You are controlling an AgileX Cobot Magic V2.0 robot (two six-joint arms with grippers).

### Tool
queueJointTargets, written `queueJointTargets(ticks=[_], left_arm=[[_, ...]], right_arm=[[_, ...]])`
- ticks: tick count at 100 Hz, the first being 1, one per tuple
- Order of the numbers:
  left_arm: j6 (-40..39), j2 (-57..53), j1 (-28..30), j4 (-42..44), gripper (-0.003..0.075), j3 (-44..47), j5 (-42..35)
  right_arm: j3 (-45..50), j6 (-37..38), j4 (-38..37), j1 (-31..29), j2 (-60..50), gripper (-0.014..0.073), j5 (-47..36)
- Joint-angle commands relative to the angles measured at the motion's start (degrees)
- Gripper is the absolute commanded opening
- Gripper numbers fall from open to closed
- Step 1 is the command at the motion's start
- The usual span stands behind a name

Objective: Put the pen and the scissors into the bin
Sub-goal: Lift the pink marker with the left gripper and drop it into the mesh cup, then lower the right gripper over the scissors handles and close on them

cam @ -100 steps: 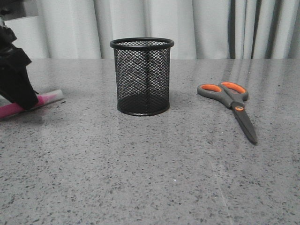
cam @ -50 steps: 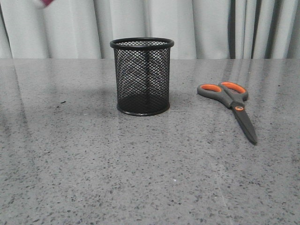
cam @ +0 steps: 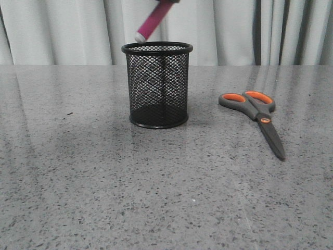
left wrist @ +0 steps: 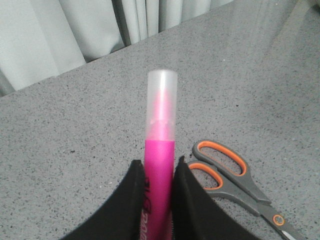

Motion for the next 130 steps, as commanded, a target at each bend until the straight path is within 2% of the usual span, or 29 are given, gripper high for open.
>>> queueJointTargets(ticks=[1, 34, 39, 59, 64, 80, 95, 109, 123, 130], left_arm=[[0.16, -0.65, -0.68, -1.09, -0.002, -1.79, -4.52], [0.16, 1.22, -0.68, -1.09, -0.0001, -1.79, -4.04], [0.16, 1.22, -0.68, -1.09, 0.0042, -1.79, -3.78], [0.16, 1.22, -0.58, -1.09, 0.0356, -1.79, -3.51], [0.16, 0.97, -0.58, -1.09, 0.0391, -1.79, -3.51], [0.16, -1.72, -0.46, -0.97, 0.0387, -1.79, -3.74], [0.16, -5.97, 2.17, -0.84, 0.0387, -1.79, -1.8], [0.16, -9.94, 8.12, -0.72, 0.0387, -1.79, 3.94], [0.16, -12.65, 15.15, -0.72, 0.0387, -1.79, 10.93], [0.16, -13.62, 18.39, -0.72, 0.0387, -1.79, 13.94]], right_arm=[[-2.12, -0.47, 0.9, -0.5, 0.25, 0.0405, -3.31], [-2.12, -0.47, 0.9, -0.5, 0.25, 0.0405, -3.31], [-2.12, -0.47, 0.9, -0.5, 0.25, 0.0405, -3.31], [-2.12, -0.47, 0.9, -0.5, 0.25, 0.0405, -3.31], [-2.12, -0.47, 0.9, -0.5, 0.25, 0.0405, -3.43], [-2.12, -0.47, 0.9, -0.5, 0.25, 0.0405, -3.79], [-2.12, -0.47, 1.03, -0.5, 0.25, 0.0405, -3.57], [-2.12, -1.01, 2.6, -0.5, 0.25, 0.0405, -3.69], [-2.27, -7.28, 9.13, -0.5, 1.91, 0.0405, -2.0], [-3.45, -9.86, 9.85, -0.5, 4.29, 0.0405, 0.44]])
